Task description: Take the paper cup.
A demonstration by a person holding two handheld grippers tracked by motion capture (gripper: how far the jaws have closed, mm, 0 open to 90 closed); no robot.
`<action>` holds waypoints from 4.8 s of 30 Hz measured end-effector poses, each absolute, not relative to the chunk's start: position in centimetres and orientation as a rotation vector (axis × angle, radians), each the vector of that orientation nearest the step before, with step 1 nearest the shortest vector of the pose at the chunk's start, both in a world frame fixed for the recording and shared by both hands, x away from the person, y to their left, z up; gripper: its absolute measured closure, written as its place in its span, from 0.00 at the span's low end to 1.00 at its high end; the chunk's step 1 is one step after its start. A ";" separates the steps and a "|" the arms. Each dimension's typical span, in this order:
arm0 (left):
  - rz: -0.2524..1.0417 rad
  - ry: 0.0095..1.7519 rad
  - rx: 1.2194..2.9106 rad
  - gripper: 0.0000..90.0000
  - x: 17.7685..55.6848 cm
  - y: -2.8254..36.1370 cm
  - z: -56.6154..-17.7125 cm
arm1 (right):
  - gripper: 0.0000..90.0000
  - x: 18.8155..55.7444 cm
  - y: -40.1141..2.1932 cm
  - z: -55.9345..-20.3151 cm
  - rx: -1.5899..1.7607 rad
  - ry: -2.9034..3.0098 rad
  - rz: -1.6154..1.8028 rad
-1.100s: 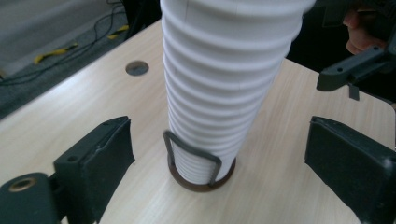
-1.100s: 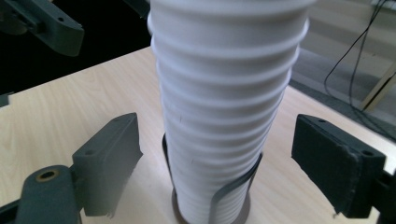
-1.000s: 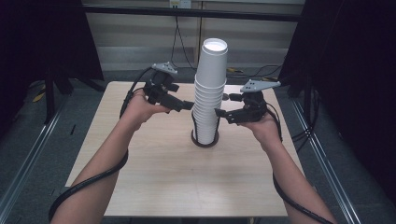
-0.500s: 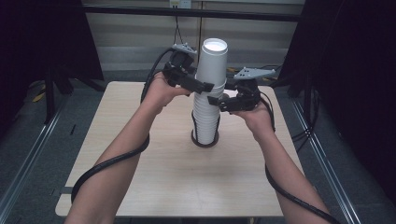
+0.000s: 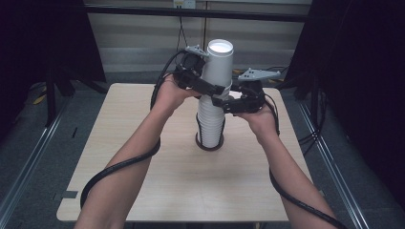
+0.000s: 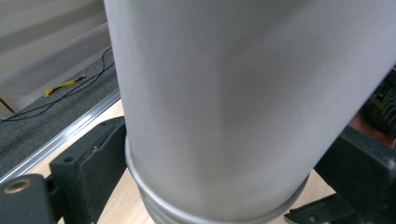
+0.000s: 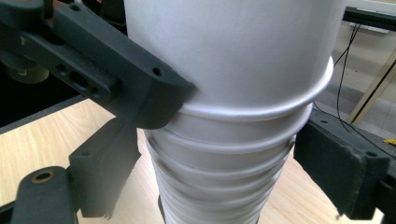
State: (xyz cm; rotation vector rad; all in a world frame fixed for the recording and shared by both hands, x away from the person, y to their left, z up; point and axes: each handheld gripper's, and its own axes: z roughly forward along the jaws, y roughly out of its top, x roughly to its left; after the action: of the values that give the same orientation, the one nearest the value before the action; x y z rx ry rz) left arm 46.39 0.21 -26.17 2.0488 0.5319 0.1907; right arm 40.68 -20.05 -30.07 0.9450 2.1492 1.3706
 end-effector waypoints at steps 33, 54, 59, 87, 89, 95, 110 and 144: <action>0.226 0.533 2.017 0.06 46.3 0.4 -26.1 | 0.15 40.3 -20.0 -29.4 0.910 2.110 1.367; 0.227 0.571 2.032 0.12 46.3 0.3 -25.0 | 0.18 40.6 -19.8 -29.6 0.947 2.095 1.369; 0.250 0.571 2.020 0.14 46.1 0.3 -24.7 | 0.18 40.6 -19.9 -29.6 0.947 2.093 1.372; 0.285 0.561 1.920 0.15 45.9 0.5 -24.2 | 0.19 40.7 -19.6 -29.8 0.949 2.091 1.326; 0.292 0.563 1.925 0.13 46.1 0.1 -24.6 | 0.19 40.6 -19.6 -29.9 0.938 2.104 1.319; 0.269 0.590 1.891 0.11 46.5 -0.8 -25.6 | 0.23 40.7 -19.9 -30.2 0.962 2.112 1.351; 0.295 0.623 1.889 0.15 46.3 -0.9 -24.7 | 0.22 40.7 -19.7 -30.3 0.951 2.111 1.335; 0.298 0.648 1.908 0.16 46.2 -0.8 -24.4 | 0.19 40.8 -18.7 -29.0 0.969 2.061 1.325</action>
State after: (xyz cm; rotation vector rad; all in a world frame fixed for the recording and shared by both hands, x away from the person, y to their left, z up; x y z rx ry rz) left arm 46.25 -0.85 -24.40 1.9076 0.6482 0.2981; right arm 40.76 -18.72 -29.02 0.9695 2.0606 1.3252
